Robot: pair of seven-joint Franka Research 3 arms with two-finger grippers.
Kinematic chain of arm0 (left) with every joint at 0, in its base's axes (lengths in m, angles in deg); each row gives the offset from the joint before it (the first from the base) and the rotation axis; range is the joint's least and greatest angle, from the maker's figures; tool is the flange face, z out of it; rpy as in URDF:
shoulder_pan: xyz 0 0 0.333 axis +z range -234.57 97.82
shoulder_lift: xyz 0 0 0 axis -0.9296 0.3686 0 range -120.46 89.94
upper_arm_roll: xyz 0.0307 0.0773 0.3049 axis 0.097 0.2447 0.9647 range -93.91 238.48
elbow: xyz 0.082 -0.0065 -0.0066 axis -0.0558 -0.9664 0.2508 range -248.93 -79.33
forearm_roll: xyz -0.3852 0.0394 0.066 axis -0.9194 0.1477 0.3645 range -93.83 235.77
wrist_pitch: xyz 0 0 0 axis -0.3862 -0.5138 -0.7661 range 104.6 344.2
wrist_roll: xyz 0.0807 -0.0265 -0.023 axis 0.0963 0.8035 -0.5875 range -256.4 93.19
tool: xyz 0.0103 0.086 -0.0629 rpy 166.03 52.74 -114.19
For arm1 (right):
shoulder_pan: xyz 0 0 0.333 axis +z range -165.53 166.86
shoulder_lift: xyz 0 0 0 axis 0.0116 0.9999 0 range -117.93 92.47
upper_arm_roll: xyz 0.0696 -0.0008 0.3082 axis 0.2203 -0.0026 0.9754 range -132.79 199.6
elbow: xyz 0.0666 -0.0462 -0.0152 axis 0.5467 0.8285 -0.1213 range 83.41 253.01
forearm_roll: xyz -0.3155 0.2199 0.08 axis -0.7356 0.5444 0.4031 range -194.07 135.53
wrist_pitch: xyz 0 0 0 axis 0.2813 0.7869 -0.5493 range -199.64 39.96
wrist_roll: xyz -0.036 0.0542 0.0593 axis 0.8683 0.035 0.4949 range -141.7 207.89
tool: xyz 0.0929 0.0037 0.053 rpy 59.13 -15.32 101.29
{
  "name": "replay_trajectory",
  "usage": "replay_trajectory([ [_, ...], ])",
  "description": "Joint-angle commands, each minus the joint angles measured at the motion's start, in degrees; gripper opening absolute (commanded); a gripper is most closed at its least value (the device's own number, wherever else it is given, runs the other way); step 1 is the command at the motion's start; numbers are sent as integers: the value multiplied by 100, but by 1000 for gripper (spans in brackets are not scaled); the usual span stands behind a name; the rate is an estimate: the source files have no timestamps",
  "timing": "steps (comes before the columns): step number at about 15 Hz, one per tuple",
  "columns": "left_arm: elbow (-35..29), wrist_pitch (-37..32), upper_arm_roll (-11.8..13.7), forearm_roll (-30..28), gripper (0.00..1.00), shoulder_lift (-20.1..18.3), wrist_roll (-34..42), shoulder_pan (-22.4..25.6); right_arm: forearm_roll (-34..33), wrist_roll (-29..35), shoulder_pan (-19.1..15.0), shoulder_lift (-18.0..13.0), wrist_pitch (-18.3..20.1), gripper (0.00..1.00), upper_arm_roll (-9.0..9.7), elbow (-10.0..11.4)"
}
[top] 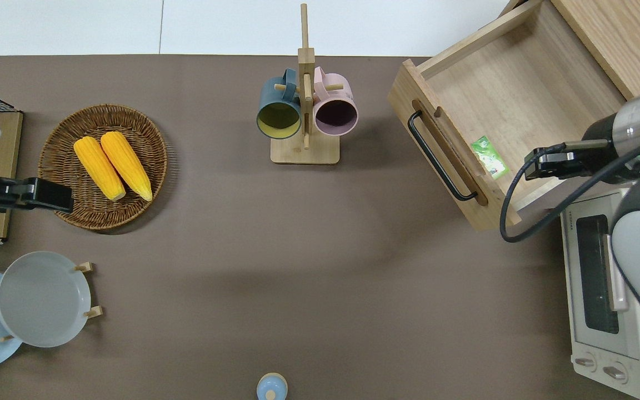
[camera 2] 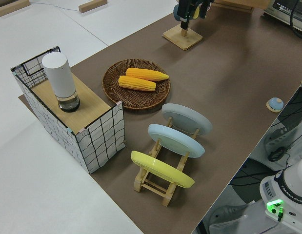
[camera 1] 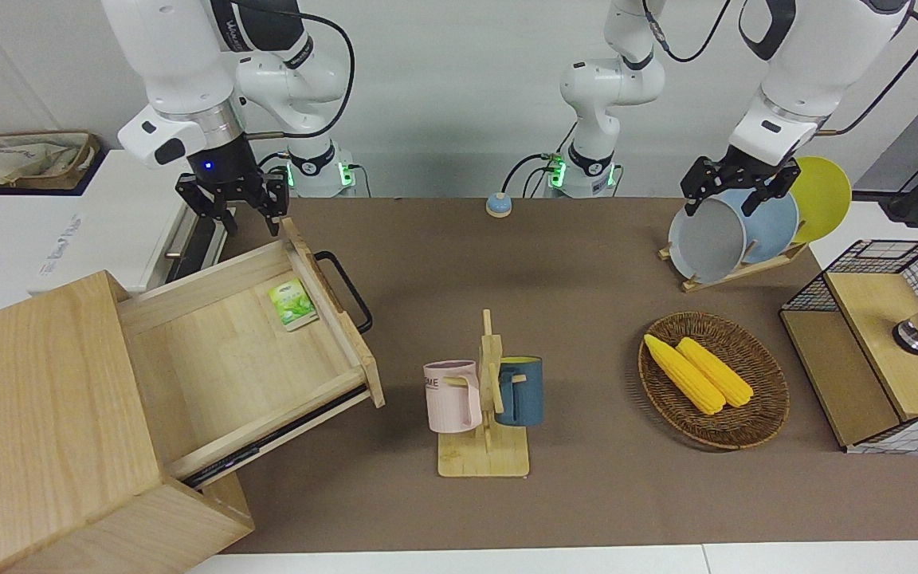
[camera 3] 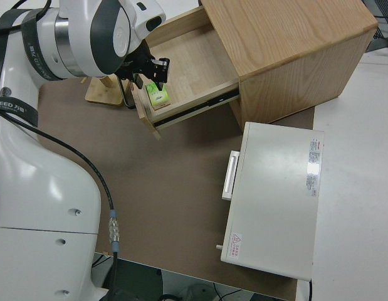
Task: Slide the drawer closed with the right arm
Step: 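Move the right gripper toward the front edge of the open wooden drawer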
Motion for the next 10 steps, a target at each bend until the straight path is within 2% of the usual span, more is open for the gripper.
replay_trajectory([
  [1,149,-113,-37,98,993,65,55,22,224,-162,-16,-73,42,0,-58,-18],
  [7,149,-113,-37,98,993,65,55,22,215,-153,-16,-117,59,0,-49,-26],
  [10,149,-113,-37,98,993,65,55,22,206,-127,1,-196,278,0,-49,-236],
])
